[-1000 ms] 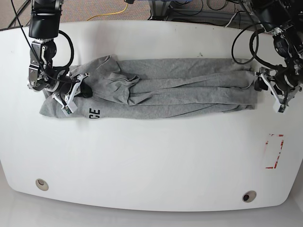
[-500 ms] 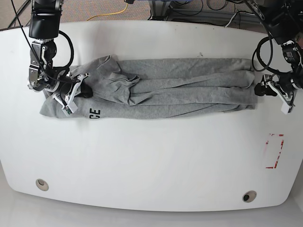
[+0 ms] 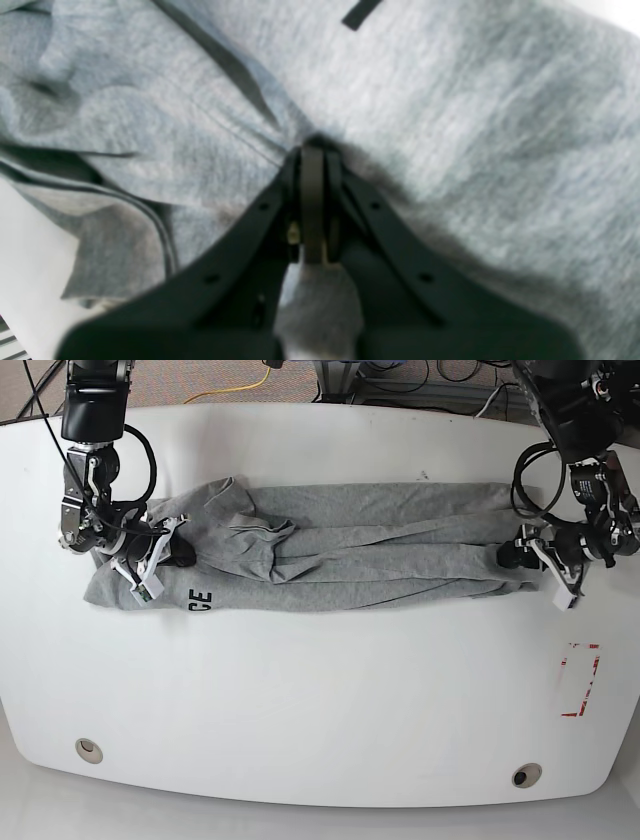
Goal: Layout the t-shirt on the table in an organized manner, then fold the t-shirt properly
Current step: 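Push the strip end inward with the left gripper to square it, then lift the strip end with the left gripper and fold it toward the right gripper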
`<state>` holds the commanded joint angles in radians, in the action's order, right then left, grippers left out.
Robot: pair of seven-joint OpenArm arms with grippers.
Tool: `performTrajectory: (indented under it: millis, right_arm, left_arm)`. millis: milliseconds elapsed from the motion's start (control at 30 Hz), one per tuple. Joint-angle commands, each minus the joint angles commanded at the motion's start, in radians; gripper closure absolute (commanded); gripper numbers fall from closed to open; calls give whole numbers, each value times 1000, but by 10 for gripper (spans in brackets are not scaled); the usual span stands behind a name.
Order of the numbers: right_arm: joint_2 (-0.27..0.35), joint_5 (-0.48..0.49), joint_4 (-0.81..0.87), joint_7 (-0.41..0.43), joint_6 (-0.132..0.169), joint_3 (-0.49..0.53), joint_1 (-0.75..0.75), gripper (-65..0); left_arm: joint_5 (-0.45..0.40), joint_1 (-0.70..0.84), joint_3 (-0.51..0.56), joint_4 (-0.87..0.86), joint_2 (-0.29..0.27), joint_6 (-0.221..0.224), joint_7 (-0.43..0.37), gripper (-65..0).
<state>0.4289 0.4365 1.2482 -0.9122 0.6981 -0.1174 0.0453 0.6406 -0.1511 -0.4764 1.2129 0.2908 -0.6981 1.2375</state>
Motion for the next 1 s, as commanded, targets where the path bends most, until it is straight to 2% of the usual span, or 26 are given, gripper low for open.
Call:
performTrajectory:
  millis: [133,500,567,667,733,1000]
  right_arm:
    - [0,0,0,0,0,-3,0,-6]
    - [0,0,-2,0,0,-2,0,-6]
    - [0,0,-2,0,0,-2,0,-6]
    - [0,0,-2,0,0,0,0,-6]
    - [0,0,-2,0,0,0,0,-6]
    - [0,0,-2,0,0,-2,0,-6]
  left_arm:
    - [0,6,14,3,-20,0,2,-390]
    - [0,54,20,5,-20,0,2,-378]
    - [-2,54,20,5,-20,0,2,-333]
    - [-3,54,18,5,-20,0,0,-136]
    - [-3,54,18,5,-20,0,0,-57]
    - [-3,54,18,6,-18,0,0,-43]
